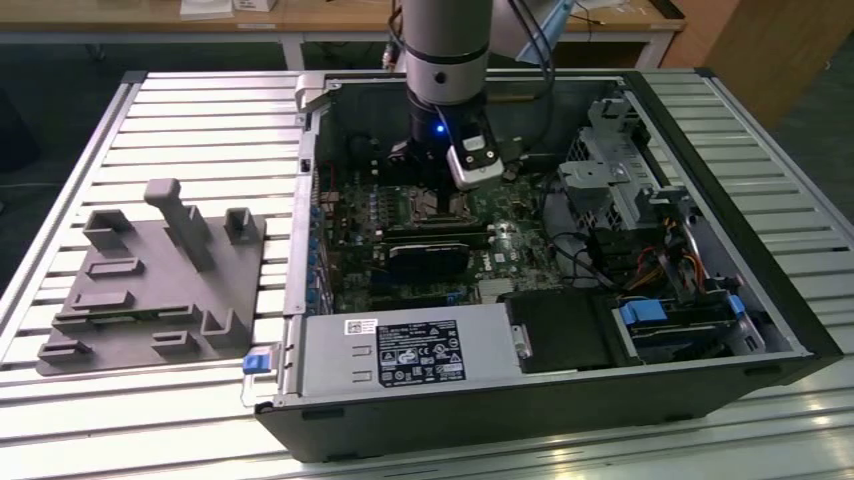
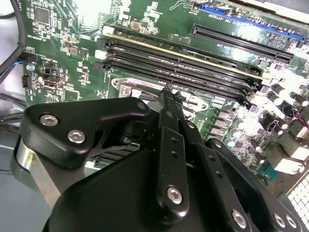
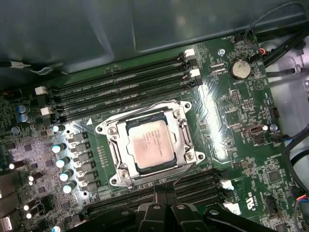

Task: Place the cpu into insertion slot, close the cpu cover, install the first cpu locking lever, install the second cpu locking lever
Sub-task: 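Install the second cpu locking lever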

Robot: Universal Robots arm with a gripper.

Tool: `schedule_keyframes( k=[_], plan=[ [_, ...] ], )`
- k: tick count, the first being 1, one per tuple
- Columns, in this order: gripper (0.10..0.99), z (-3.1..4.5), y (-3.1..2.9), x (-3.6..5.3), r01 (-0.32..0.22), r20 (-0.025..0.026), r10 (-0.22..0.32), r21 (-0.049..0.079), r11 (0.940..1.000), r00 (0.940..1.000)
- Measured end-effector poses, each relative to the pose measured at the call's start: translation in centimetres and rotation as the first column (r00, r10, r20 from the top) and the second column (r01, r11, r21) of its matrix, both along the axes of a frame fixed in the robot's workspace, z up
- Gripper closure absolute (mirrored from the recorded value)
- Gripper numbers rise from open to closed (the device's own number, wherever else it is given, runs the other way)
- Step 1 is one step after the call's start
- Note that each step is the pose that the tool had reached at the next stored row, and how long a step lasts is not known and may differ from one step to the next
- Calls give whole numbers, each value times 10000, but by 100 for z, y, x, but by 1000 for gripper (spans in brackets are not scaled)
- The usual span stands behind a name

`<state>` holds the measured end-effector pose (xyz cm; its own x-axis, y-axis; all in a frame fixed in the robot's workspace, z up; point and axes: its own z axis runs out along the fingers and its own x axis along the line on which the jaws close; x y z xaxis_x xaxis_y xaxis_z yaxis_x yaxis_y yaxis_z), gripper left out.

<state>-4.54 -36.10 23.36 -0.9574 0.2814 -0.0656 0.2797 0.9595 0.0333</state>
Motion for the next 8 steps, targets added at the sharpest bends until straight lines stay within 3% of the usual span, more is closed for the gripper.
schedule_keyframes(
  k=[8],
  plan=[
    [980, -27, -58, -65, -1, 0, 1, 243, 9997, 10000]
  ],
)
